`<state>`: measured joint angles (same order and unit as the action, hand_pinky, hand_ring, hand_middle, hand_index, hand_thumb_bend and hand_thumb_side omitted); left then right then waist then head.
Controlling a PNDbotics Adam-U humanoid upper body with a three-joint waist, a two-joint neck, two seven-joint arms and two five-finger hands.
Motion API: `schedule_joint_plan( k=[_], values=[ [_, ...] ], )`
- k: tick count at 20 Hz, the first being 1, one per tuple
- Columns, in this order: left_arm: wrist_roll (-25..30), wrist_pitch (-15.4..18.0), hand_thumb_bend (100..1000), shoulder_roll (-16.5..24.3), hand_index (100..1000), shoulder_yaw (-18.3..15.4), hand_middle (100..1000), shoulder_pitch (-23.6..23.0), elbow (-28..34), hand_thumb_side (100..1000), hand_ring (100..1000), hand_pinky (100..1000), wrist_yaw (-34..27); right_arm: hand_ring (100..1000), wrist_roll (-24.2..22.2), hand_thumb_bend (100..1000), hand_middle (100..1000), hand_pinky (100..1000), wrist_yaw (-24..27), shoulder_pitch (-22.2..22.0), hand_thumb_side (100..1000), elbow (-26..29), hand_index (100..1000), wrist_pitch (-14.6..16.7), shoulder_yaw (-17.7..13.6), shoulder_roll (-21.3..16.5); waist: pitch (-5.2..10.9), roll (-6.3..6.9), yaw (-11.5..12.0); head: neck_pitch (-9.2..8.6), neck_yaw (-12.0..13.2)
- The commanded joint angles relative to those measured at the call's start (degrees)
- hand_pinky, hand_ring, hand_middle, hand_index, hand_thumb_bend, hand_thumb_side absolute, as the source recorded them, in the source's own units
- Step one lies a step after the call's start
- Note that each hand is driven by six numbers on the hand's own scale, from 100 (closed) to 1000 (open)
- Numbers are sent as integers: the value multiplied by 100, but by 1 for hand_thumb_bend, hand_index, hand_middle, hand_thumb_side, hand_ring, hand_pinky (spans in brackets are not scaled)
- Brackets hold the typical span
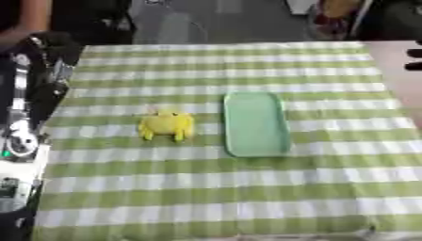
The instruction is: Pick up objects on the table and place them in the box.
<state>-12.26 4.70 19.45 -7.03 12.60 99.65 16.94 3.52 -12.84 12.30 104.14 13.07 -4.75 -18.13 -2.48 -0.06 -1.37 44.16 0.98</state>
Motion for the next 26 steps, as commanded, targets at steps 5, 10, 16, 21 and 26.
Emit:
schedule_joint_plan(
  k=[5, 10, 16, 21, 26],
  values=[
    [-14, -8, 621, 93, 750, -17, 708, 44, 138, 849, 533, 567, 12, 751, 19, 100, 773, 677, 5, 84, 839, 112, 875, 1, -35, -136, 56, 0, -4, -5, 35],
    [-13, -9, 622, 98, 750, -17, 708, 52, 145, 848, 533, 567, 18, 750, 20, 100, 773, 677, 4, 90, 839, 115, 875, 0, -33, -137, 56, -1, -4, -5, 37],
    [308, -236, 670, 680, 777, 73, 731, 246, 20, 833, 562, 582, 737, 750, 3, 100, 773, 677, -2, 81, 838, 105, 875, -4, -16, -161, 78, 11, -26, -5, 54],
    [1367, -515, 753, 1981, 810, 564, 749, 741, -194, 817, 599, 590, 1697, 750, -21, 100, 773, 677, 2, 67, 839, 96, 875, -1, 12, -191, 115, 51, -85, -5, 108],
    [1977, -495, 755, 2522, 818, 799, 754, 1074, -300, 825, 607, 591, 1933, 750, -39, 100, 773, 677, 2, 66, 838, 85, 875, 4, 29, -197, 122, 66, -109, -5, 116]
  ],
)
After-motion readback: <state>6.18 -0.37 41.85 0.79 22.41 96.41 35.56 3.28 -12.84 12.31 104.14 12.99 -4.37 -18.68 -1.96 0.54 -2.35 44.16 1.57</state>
